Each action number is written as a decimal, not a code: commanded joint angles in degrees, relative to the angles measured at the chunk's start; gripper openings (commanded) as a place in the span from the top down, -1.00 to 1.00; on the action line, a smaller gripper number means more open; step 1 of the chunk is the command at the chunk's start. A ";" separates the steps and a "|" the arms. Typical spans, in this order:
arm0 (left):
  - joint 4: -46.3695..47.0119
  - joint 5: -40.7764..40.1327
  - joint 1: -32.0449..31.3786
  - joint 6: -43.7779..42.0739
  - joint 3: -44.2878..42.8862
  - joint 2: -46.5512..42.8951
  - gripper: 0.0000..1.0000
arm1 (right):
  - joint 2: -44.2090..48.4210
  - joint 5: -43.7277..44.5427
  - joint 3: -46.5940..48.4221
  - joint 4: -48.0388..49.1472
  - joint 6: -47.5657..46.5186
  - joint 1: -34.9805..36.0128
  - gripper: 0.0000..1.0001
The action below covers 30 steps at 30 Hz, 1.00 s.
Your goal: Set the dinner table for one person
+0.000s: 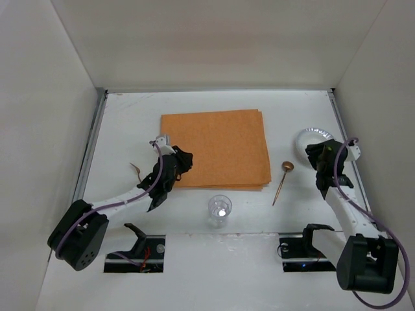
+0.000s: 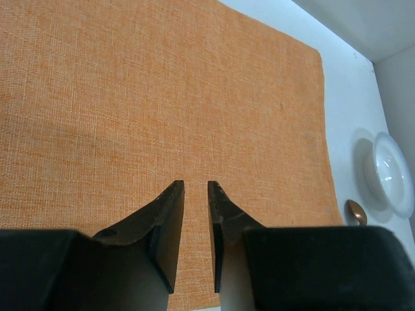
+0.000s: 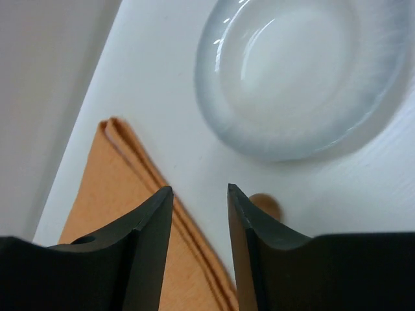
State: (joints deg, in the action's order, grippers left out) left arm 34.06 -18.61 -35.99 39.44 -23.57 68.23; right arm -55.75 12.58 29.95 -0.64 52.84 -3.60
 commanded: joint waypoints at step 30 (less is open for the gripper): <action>12.17 3.58 3.34 2.22 4.41 3.05 0.06 | -28.19 -9.15 -7.37 34.83 11.50 -22.91 0.05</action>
State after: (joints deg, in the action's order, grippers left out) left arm 41.78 -15.66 -32.58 41.06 -19.09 71.48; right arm -83.64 5.23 23.00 27.57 63.20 -26.30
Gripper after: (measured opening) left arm 0.473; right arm 0.475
